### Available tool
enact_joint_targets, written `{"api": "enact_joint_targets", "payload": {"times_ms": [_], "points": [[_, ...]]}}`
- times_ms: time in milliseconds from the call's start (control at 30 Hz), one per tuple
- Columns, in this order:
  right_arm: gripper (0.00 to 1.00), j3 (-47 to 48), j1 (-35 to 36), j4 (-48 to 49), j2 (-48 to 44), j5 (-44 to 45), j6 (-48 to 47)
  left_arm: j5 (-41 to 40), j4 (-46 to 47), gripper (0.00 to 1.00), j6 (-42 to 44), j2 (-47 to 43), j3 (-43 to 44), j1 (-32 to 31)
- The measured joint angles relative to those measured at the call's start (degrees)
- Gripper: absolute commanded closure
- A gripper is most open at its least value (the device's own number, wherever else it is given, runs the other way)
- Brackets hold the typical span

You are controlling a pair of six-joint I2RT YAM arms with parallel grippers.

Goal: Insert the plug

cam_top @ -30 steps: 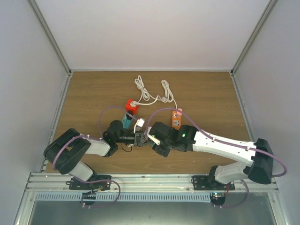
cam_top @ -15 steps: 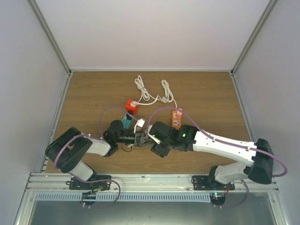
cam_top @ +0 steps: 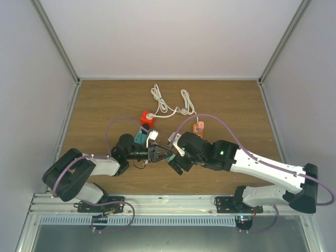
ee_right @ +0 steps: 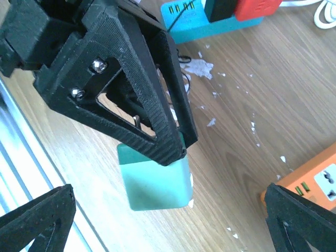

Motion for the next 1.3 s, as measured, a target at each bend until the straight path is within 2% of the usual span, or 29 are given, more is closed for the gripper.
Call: {"api": "enact_joint_targets", "payload": {"times_ms": [100,233,400,600,767,967,1300], "points": [[0.00,-2.2,-2.0,3.8,-3.0,-4.0,2.0,-0.9,-0.1,1.00,0.7,-1.4,0.0,0.8],[0.00,-7.4,-8.0,11.6,-9.6,-13.6,5.7,-3.2,-0.5,1.00,2.1,-4.2,0.0,1.7],[0.00,-19.2,-16.1,29.6,-17.8,-27.8,15.3,-7.9,-1.4,1.00,4.1,-10.3,-1.4,2.9],[0.06,-32.2,-18.2,51.1,-14.7,-38.8,26.3,-12.3,-2.5,1.00,5.9,-18.0,-2.1,3.0],[0.10,-37.1,-18.3,66.0,-13.5,-42.5,30.2,-13.8,-2.8,1.00,6.0,-20.5,-2.1,3.1],[0.11,-39.7,-18.3,81.2,-12.2,-42.7,32.2,-14.2,-2.4,1.00,5.7,-20.8,-2.1,3.2],[0.11,-40.4,-18.4,91.6,-5.5,-41.4,33.0,-15.9,-2.0,1.00,4.7,-21.2,-2.2,4.1]]}}
